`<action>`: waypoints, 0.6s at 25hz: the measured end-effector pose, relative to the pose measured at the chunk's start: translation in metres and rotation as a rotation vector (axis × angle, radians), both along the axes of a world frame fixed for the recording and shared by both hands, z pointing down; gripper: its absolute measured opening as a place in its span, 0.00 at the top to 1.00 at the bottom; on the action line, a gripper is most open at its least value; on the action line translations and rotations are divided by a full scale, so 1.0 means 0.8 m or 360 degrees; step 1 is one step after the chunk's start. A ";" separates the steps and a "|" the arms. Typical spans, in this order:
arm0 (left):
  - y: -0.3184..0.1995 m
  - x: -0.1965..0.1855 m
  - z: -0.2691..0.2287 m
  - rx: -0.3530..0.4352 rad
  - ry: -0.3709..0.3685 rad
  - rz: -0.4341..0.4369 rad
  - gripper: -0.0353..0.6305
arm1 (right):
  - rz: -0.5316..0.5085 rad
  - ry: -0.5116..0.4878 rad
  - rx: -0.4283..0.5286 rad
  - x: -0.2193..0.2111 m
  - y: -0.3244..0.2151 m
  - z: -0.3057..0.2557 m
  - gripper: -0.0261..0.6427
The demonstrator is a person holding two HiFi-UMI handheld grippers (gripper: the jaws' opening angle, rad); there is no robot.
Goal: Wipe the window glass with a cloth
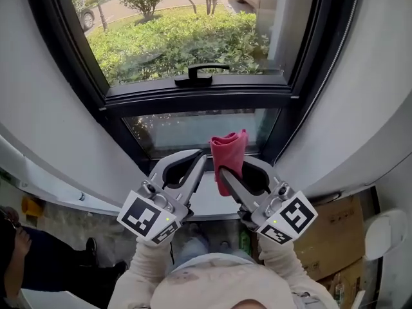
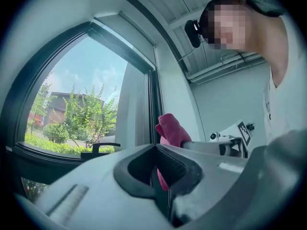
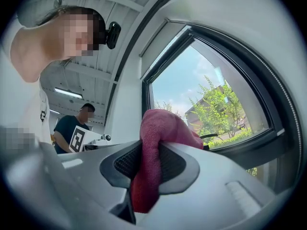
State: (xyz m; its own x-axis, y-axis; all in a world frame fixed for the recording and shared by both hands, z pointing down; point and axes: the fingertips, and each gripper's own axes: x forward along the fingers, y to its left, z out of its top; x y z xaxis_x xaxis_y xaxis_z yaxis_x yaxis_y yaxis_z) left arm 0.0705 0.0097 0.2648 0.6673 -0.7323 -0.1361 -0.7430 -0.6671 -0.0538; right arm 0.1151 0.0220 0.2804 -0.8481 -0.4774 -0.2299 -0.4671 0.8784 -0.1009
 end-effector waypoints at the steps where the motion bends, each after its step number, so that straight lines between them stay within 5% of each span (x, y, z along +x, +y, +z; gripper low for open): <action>1: -0.007 -0.005 0.002 -0.0007 0.0008 0.0011 0.95 | 0.0012 0.0013 -0.0001 -0.005 -0.006 0.001 0.80; 15: -0.103 -0.122 -0.009 0.0058 -0.0009 0.0090 0.95 | 0.0080 0.0044 0.0061 -0.132 -0.109 -0.022 0.80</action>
State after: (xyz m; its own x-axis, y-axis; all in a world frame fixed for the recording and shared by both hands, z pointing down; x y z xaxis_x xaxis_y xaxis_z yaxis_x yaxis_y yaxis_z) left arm -0.0272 -0.0729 0.2577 0.7083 -0.6880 -0.1583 -0.7038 -0.7056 -0.0827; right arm 0.0093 -0.0654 0.2631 -0.8295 -0.5111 -0.2254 -0.5131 0.8566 -0.0540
